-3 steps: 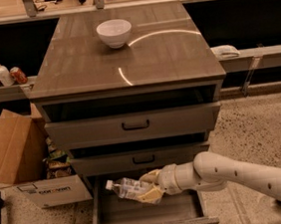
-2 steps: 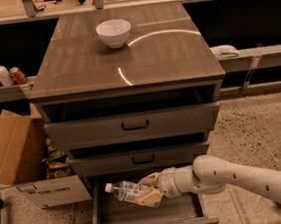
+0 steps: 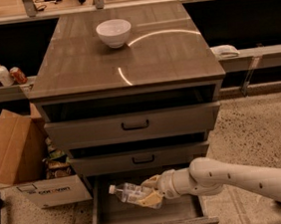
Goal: Place blue plastic bottle into bottom drawer
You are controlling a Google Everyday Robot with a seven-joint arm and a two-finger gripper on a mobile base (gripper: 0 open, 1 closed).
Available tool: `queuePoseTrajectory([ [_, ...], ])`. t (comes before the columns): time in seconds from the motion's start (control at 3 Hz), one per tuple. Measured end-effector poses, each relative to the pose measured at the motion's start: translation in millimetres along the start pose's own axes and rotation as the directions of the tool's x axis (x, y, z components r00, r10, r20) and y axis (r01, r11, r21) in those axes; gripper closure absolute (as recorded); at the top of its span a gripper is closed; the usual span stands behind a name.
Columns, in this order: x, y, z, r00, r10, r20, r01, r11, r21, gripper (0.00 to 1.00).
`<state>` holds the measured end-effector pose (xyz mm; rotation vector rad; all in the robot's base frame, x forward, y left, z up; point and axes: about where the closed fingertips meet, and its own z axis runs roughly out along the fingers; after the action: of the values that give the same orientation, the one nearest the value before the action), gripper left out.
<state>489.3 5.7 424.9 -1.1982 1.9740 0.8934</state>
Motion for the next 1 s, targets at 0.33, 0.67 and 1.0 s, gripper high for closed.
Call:
queuePoseTrajectory([
  [0.33, 63.2, -37.1, 14.9, 0.994, 0.074, -0.075, -0.067, 0.9931, 0.097, 1.0],
  [0.67, 101.2, -60.7, 20.8, 0.99, 0.117, -0.077, -0.104, 0.9822, 0.157, 1.0],
  [1.0, 120.4, -80.7, 31.8, 0.991, 0.133, -0.032, -0.125, 0.9771, 0.172, 0.82],
])
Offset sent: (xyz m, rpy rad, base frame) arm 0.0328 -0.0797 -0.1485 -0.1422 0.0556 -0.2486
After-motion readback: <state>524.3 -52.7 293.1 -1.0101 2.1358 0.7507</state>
